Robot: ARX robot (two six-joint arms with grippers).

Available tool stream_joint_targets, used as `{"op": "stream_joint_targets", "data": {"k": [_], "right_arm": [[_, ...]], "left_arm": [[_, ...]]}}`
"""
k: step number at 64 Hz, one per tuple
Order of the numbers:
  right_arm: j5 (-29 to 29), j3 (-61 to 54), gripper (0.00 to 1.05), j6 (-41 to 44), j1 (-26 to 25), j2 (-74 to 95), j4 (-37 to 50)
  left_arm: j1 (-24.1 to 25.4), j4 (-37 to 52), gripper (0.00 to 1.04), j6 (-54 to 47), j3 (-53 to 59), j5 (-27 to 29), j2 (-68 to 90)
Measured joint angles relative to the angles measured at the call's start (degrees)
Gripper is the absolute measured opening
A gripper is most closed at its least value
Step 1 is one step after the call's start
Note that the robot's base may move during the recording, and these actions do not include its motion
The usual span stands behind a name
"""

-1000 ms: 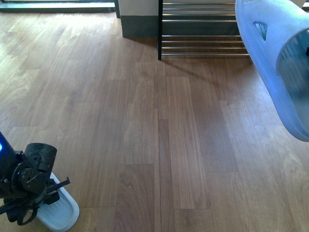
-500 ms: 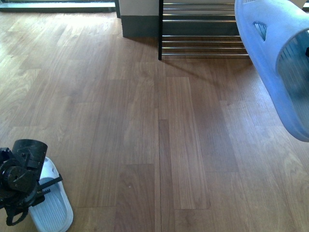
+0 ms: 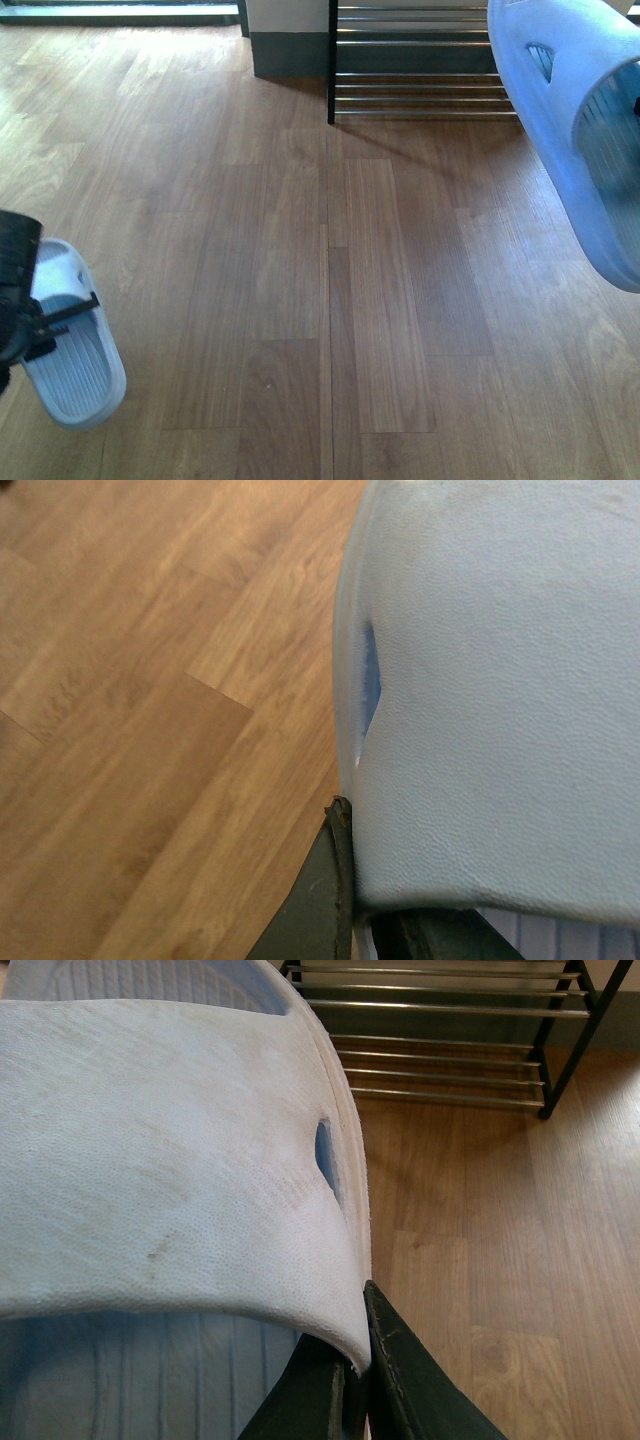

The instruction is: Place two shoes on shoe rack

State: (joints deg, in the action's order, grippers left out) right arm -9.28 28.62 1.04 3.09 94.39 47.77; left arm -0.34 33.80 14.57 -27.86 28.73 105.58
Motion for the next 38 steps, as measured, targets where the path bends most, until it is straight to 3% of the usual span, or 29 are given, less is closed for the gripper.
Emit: {"op": "stream_joint_targets", "data": {"k": [11, 25, 38], "right_arm": [[0.0, 0.0, 0.02, 0.0, -0.02, 0.0, 0.0], [0.0, 0.0, 0.02, 0.02, -0.02, 0.0, 0.0], [0.0, 0.0, 0.02, 0.0, 0.0, 0.0, 0.0]], "left_arm": [[-4.61, -13.64, 0.02, -3.98, 7.54, 2.54, -26.01], [-12.76, -36.87, 0.02, -5.35, 8.11, 10.88, -58.03], [-13.55, -39.39, 0.02, -5.35, 8.11, 11.54, -63.95]]}}
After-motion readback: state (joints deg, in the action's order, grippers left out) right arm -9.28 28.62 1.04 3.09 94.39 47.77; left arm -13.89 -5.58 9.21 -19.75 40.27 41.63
